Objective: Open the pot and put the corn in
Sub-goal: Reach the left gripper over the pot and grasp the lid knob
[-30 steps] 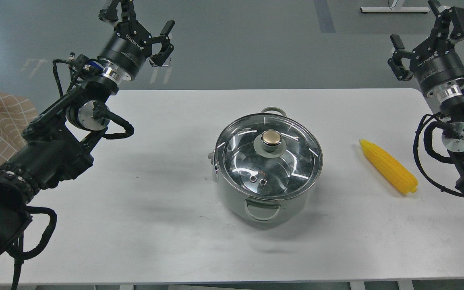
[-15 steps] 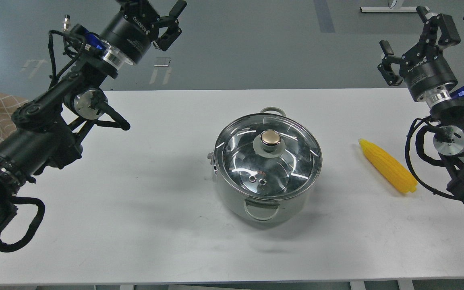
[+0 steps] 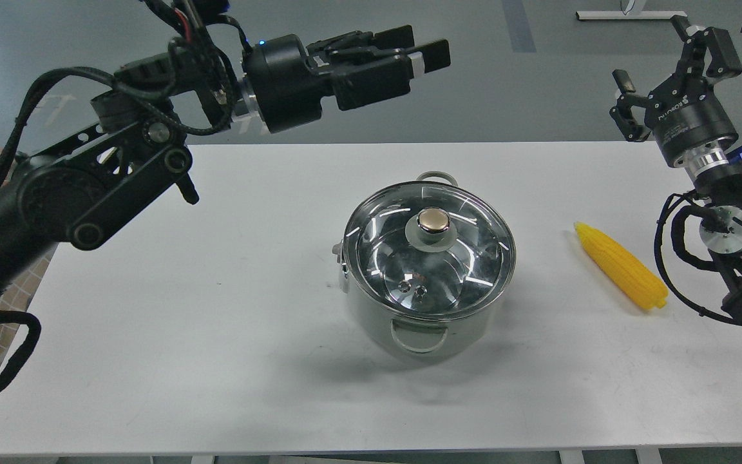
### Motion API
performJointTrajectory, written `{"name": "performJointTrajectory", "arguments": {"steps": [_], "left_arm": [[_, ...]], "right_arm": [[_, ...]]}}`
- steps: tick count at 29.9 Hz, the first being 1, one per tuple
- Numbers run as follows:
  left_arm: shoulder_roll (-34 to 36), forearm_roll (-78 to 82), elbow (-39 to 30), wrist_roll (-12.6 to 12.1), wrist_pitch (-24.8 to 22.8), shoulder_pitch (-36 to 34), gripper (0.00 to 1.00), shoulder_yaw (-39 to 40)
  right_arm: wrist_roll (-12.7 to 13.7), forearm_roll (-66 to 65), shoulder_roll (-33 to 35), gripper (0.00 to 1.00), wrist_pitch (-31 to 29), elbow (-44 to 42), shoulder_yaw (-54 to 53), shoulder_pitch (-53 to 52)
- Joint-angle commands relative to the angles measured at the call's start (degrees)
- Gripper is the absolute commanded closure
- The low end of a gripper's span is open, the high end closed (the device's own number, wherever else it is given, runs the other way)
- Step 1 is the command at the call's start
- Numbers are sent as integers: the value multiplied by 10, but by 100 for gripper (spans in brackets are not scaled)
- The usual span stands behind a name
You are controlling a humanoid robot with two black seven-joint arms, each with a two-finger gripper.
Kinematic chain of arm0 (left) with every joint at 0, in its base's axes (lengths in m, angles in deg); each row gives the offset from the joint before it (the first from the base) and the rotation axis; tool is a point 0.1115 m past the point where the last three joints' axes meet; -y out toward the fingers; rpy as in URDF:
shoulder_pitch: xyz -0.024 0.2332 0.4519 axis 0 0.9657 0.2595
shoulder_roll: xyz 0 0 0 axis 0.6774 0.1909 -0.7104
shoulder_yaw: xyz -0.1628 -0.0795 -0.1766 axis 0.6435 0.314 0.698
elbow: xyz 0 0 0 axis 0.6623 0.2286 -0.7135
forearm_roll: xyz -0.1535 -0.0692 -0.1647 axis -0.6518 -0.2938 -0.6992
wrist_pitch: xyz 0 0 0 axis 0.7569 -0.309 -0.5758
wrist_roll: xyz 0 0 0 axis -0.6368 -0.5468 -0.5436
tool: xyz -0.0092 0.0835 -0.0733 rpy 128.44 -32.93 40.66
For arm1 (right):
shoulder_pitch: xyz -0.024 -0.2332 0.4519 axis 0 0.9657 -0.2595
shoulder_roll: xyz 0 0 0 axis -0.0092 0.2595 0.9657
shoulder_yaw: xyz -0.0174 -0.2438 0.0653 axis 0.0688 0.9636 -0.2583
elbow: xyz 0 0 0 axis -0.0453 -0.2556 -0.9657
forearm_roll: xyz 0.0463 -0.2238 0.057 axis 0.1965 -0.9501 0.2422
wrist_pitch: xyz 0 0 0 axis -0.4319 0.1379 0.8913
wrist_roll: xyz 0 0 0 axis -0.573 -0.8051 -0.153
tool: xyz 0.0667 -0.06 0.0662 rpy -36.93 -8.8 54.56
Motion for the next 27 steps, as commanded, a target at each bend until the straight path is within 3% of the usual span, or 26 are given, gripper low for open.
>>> {"name": "performJointTrajectory", "arguments": {"steps": [1,6,15,27], "left_arm": [[-20,139,8,0,53,-5,2,-53],[-57,221,34,0,74,0,2,-123],[-115,221,135,0,92,11,2,-155],[-108,221,141,0,92,48,5,-165]], "right_arm": [[0,-1,17,0,0,12,0,5],[0,-1,32,0,0,30,0,19],[0,-1,40,0,0,42,0,31],[0,-1,40,0,0,46,0,40]]}}
